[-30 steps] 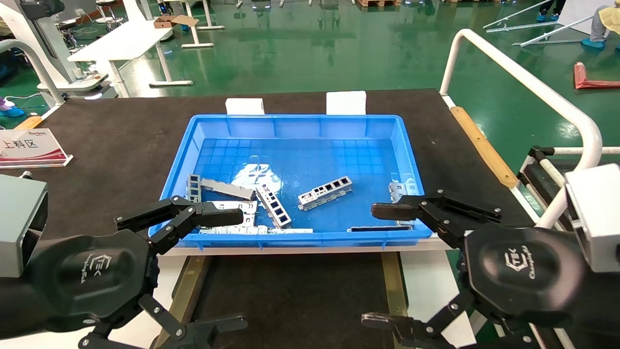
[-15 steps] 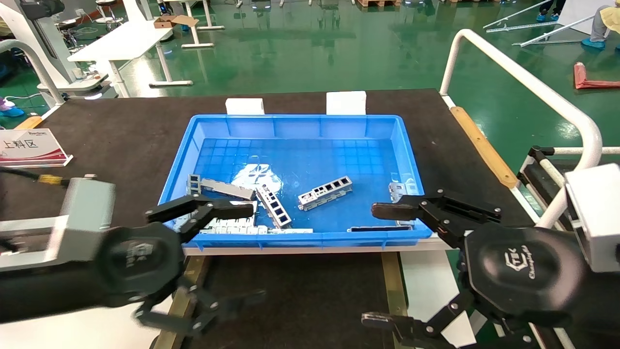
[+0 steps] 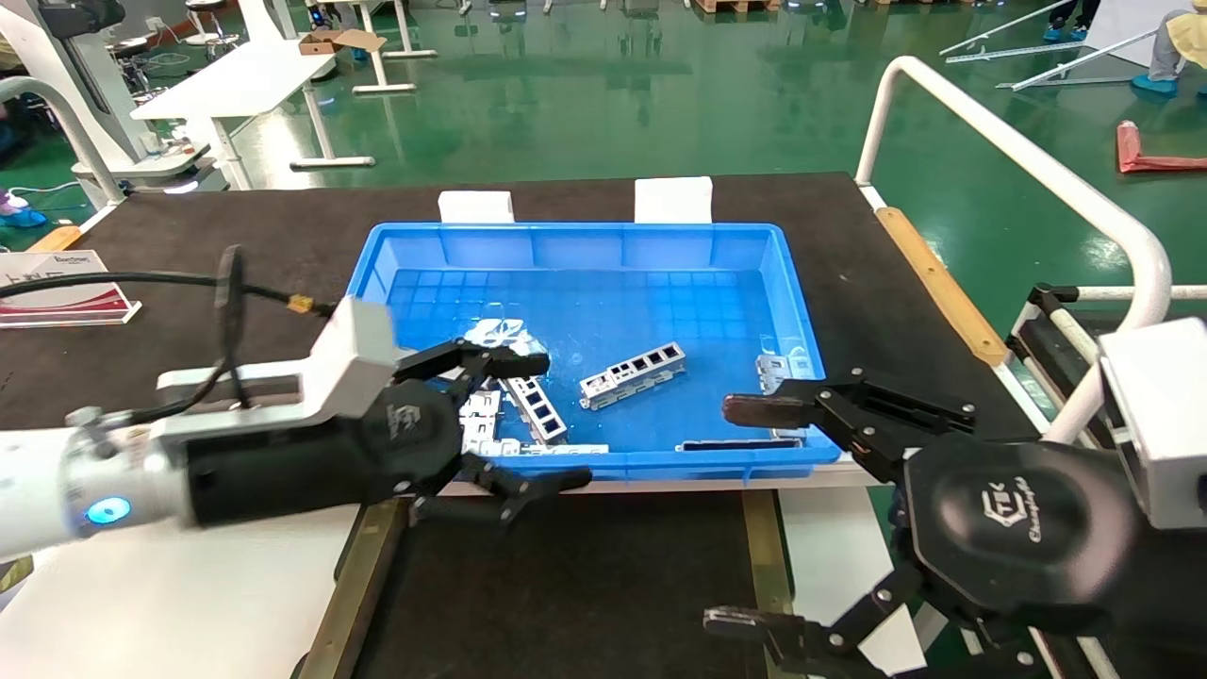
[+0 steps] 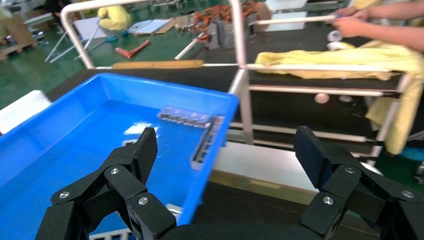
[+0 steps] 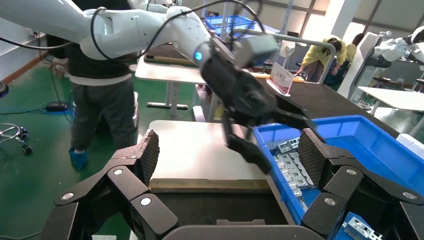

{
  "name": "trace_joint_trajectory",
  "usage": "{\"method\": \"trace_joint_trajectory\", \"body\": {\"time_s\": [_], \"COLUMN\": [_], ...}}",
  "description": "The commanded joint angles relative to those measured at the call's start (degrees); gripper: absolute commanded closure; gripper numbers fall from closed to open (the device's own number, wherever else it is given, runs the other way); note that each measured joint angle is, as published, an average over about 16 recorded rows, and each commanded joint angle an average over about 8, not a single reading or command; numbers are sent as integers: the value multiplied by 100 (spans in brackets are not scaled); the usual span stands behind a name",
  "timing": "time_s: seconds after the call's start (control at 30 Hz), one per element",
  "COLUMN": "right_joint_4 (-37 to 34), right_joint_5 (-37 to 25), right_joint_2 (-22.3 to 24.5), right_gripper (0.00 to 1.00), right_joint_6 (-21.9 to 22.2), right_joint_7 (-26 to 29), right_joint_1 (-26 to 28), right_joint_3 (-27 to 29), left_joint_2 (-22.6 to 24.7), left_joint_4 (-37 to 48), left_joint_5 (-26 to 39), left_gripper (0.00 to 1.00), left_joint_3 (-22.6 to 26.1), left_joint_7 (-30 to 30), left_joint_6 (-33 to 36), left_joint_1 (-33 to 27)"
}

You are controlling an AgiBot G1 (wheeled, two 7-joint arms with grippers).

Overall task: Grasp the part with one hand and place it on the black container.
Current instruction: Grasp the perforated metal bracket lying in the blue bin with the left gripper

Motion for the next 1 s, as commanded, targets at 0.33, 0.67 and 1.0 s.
{"method": "trace_joint_trajectory", "body": {"time_s": [0.33,0.67,1.0], "right_joint_4": [0,0,0], "right_joint_5": [3,6,9], "right_joint_2": [2,4,6], "right_gripper": [0,0,0], "right_joint_6": [2,4,6], "right_joint_7": [-2,-5,-7], "right_joint_1": [1,2,3], "right_joint_3": [-5,-9,-13], "left_joint_2": [920,1783,2578], "left_joint_4": [1080,2360,3876], "left_joint_5": [721,1270,1506], "left_gripper": [0,0,0], "left_joint_3": [415,637,708], "left_joint_7": [162,552,1094], "left_joint_6": [-522,-1302,-2031], "left_joint_1": [-503,-1000,-1495]}}
